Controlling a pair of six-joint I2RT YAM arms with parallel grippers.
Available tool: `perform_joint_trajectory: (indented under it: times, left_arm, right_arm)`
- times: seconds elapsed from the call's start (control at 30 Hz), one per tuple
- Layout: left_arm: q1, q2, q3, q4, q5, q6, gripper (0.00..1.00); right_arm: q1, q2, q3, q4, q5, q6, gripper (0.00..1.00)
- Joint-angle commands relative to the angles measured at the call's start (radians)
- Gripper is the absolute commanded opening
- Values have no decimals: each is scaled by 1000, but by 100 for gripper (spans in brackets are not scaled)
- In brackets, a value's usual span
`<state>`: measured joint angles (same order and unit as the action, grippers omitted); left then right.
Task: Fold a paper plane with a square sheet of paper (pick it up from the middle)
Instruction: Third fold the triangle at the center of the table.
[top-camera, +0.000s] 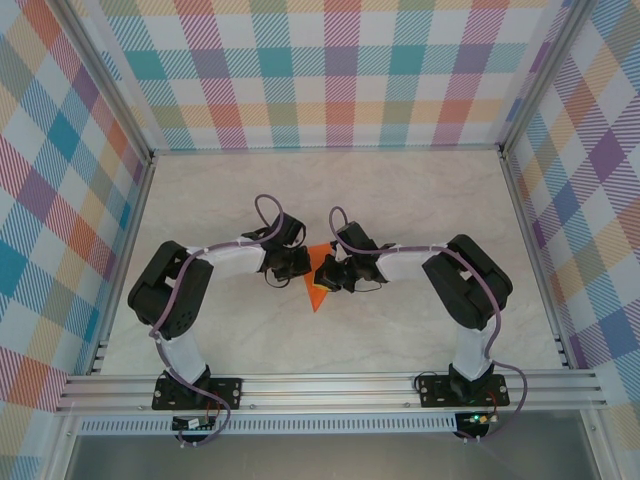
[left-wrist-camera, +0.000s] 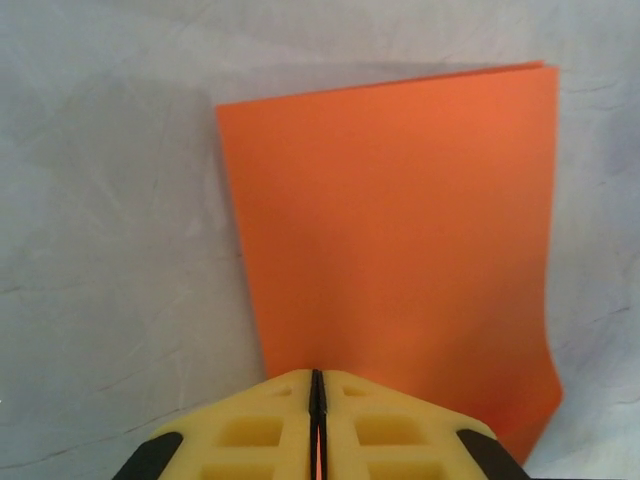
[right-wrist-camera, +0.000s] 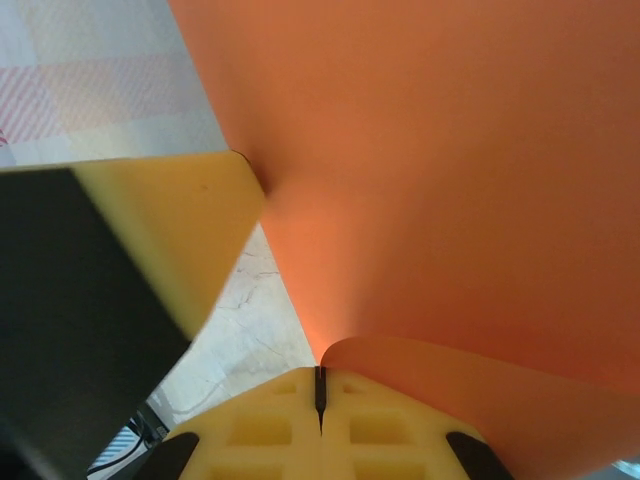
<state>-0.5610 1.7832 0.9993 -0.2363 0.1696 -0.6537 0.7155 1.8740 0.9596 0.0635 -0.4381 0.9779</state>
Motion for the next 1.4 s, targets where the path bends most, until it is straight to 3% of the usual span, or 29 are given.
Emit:
perform_joint_trajectory:
  times: [0.0,1.37]
  left_arm:
    - [12,9,8,-31,-12,5,9]
    - [12,-1,-4,-31,5,12,8]
  right_arm:
    - [6,23,28,31,-26,-28,0]
    - [6,61,32,8,29,-25,0]
